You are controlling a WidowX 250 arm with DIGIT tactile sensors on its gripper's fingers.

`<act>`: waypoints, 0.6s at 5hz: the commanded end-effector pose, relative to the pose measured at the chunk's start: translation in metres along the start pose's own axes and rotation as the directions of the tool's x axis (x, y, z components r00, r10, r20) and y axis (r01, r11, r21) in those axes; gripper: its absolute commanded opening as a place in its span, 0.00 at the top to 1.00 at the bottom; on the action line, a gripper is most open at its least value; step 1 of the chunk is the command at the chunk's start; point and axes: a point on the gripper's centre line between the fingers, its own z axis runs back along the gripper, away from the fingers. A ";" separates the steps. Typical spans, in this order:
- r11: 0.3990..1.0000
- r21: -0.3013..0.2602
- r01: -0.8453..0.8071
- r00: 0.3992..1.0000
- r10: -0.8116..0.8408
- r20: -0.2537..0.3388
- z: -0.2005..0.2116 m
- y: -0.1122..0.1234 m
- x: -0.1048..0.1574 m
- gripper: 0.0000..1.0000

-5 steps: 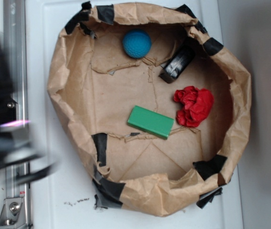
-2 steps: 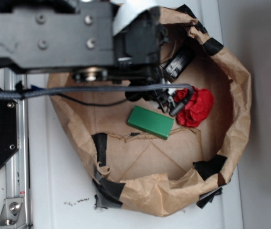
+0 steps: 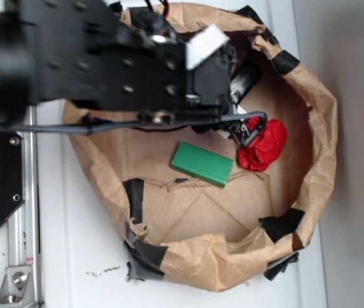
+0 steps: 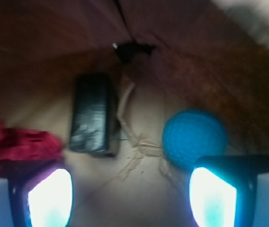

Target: Grab the black box.

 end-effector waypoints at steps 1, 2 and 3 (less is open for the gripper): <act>0.997 -0.069 -0.016 1.000 0.016 -0.001 -0.018 -0.022 0.042 0.00; 0.998 -0.044 -0.040 0.997 0.037 -0.064 -0.043 -0.032 0.050 0.00; 0.998 -0.001 -0.067 0.993 0.067 -0.098 -0.056 -0.025 0.047 1.00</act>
